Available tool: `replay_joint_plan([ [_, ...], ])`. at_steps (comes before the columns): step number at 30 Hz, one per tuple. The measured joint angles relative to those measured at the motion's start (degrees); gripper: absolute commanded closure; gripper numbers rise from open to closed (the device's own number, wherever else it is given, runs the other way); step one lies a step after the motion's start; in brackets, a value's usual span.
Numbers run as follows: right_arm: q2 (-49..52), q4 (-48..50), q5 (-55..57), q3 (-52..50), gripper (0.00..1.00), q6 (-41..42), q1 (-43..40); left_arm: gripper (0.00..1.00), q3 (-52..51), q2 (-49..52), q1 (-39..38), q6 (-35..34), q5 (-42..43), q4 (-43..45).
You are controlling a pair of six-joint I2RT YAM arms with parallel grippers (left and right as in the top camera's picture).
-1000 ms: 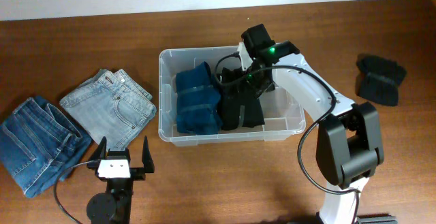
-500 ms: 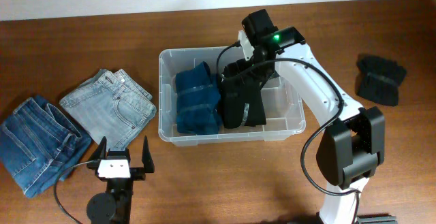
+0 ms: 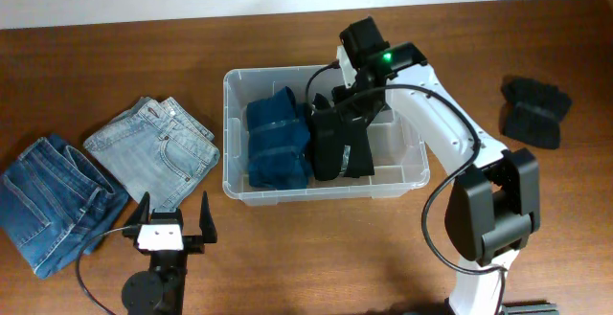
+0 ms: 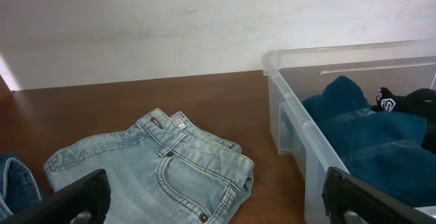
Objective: Pack container
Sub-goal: 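Lower the black garment beside the teal one and release it, then move the right gripper back to the remaining black garment and grasp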
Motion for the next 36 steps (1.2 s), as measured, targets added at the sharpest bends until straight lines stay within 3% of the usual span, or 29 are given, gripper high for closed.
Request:
replay_joint_plan([
  [10, 0.00, 11.91, -2.95, -12.52, 0.91, 2.51, -0.11, 0.01, 0.00, 0.00, 0.00, 0.00, 0.00, 0.00],
  [18, -0.09, 12.92, -11.13, -13.66, 0.91, 2.86, -0.50, 0.01, 0.00, 0.00, 0.00, 0.00, 0.00, 0.00],
  [23, -0.11, 11.98, -14.12, -13.73, 0.81, 2.19, -0.50, 0.01, 0.00, 0.00, 0.00, 0.00, 0.00, 0.00],
  [28, -1.07, 6.03, -14.43, -8.66, 0.79, 1.29, -1.03, 0.01, 0.00, 0.00, 0.00, 0.00, 0.00, 0.00],
  [36, -11.78, -6.78, -4.70, 10.03, 0.75, 0.94, -8.76, 0.01, 0.00, 0.00, 0.00, 0.00, 0.00, 0.00],
])
